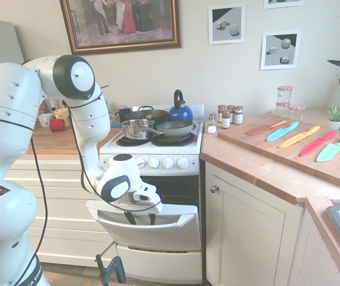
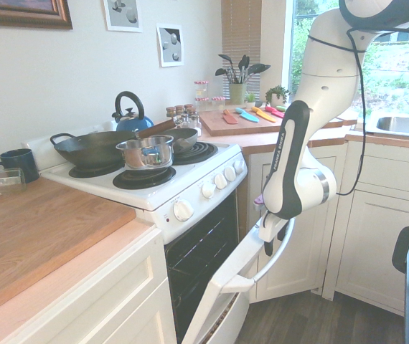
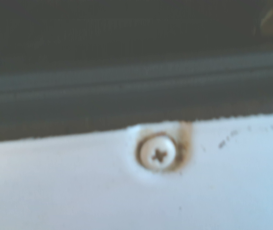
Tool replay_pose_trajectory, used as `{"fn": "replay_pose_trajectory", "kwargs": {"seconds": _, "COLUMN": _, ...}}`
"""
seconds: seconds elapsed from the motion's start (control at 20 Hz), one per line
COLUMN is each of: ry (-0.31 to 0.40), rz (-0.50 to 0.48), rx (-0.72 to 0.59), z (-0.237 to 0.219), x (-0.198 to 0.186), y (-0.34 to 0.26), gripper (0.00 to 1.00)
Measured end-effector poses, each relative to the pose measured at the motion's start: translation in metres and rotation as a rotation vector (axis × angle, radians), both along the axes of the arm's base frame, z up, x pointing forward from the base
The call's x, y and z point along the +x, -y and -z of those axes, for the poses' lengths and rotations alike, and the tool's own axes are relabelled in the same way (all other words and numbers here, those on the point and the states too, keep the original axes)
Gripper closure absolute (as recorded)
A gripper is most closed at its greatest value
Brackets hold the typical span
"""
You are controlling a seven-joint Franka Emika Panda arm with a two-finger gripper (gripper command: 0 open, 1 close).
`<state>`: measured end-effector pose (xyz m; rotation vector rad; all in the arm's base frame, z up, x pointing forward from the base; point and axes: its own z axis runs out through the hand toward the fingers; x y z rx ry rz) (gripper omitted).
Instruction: Open the oven
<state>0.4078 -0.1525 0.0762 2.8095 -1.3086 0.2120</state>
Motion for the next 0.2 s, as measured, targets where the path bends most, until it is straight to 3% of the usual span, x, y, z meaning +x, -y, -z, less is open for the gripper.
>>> {"fn": "replay_pose_trajectory", "kwargs": {"seconds": 0.2, "ry": -0.052, "rz": 0.014, "rx": 0.003, "z": -0.004, "x": -0.034, "y": 0.018, "gripper": 0.00}}
